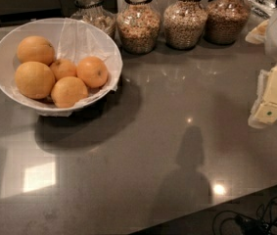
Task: Pick orange from white bowl
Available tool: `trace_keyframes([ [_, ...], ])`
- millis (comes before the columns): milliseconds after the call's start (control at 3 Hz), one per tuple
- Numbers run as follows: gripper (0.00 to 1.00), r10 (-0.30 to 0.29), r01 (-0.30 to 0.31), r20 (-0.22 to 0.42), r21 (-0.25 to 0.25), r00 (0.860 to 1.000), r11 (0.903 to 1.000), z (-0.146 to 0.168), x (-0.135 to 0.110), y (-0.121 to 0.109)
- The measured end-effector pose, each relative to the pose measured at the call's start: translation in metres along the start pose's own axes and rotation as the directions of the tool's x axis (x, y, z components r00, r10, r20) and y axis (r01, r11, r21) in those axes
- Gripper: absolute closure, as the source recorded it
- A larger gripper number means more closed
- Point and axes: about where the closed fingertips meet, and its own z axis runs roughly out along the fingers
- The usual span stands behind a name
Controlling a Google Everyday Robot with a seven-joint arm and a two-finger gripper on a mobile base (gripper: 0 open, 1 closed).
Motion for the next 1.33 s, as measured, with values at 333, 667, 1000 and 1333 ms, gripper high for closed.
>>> trace_keyframes([
  [333,0.00,0.000,0.000,0.000,0.000,1.000,1.0000,0.000,0.000,0.000],
  [667,0.00,-0.015,0.014,0.057,0.019,0.998,0.9997,0.010,-0.019,-0.011],
  [1000,0.00,-0.065,0.060,0.129,0.042,0.989,0.9973,0.031,-0.059,-0.035],
  [1333,0.00,-0.111,0.104,0.191,0.049,0.975,0.9934,0.045,-0.098,-0.053],
])
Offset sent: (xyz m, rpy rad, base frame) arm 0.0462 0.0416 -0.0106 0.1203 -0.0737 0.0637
